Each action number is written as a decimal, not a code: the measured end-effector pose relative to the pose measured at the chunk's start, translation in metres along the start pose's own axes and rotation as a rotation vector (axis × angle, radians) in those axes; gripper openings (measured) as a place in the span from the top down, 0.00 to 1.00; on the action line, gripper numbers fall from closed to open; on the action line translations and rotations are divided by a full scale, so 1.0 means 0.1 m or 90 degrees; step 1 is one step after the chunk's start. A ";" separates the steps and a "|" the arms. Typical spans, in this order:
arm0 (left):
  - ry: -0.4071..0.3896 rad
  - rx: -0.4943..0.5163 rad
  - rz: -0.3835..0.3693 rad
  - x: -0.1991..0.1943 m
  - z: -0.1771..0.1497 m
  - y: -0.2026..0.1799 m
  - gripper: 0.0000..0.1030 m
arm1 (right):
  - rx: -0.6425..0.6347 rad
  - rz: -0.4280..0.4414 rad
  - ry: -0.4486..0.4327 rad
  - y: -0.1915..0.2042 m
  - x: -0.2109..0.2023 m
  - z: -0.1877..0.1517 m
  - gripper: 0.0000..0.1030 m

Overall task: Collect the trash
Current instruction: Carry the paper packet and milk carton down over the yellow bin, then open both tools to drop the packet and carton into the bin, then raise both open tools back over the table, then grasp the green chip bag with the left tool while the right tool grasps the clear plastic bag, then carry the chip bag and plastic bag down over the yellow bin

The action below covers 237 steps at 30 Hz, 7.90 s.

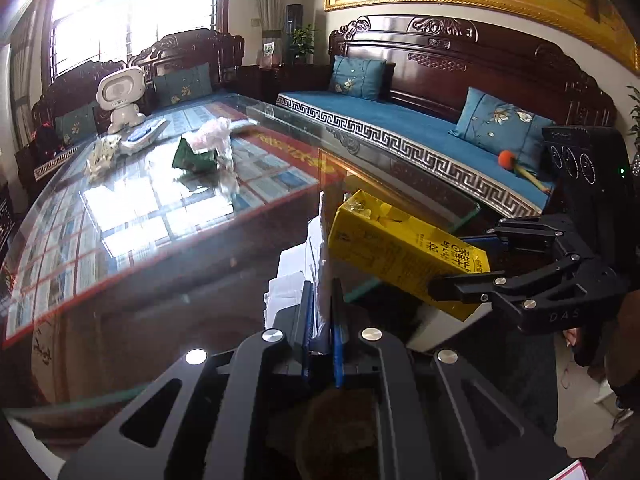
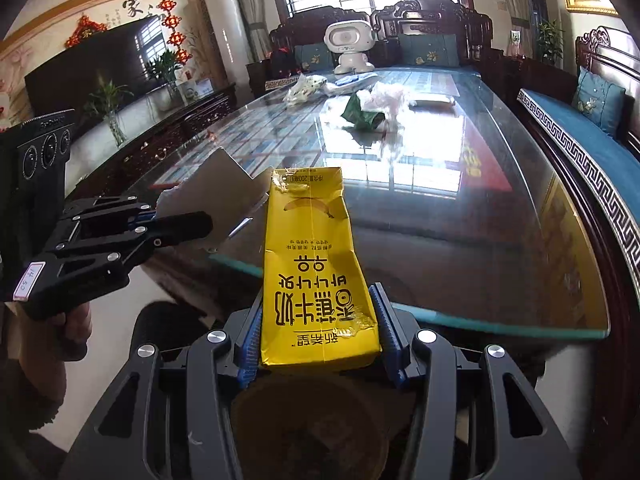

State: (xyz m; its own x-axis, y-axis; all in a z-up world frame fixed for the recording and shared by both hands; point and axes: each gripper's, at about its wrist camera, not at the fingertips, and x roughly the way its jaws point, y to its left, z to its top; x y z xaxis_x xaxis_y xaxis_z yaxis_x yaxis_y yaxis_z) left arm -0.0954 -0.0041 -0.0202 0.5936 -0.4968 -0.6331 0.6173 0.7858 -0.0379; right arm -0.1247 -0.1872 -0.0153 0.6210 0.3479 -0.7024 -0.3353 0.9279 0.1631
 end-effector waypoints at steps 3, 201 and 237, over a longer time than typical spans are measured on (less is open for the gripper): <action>0.029 -0.009 0.001 -0.02 -0.37 -0.11 0.92 | -0.008 0.001 0.024 0.10 -0.03 -0.30 0.53; 0.018 -0.128 0.019 0.67 0.84 0.70 0.62 | 0.026 -0.122 -0.101 -0.87 0.52 1.37 0.75; 0.259 -0.102 -0.052 0.52 -1.36 -0.09 0.62 | -0.057 -0.086 -0.013 0.04 -0.61 -0.88 0.75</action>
State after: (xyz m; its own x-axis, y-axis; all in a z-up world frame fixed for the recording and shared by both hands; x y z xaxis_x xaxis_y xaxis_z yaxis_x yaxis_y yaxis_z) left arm -0.1406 0.0132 -0.1582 0.2756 -0.3994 -0.8744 0.5461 0.8136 -0.1995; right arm -0.2264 -0.2170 -0.0323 0.6792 0.2243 -0.6989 -0.3092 0.9510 0.0048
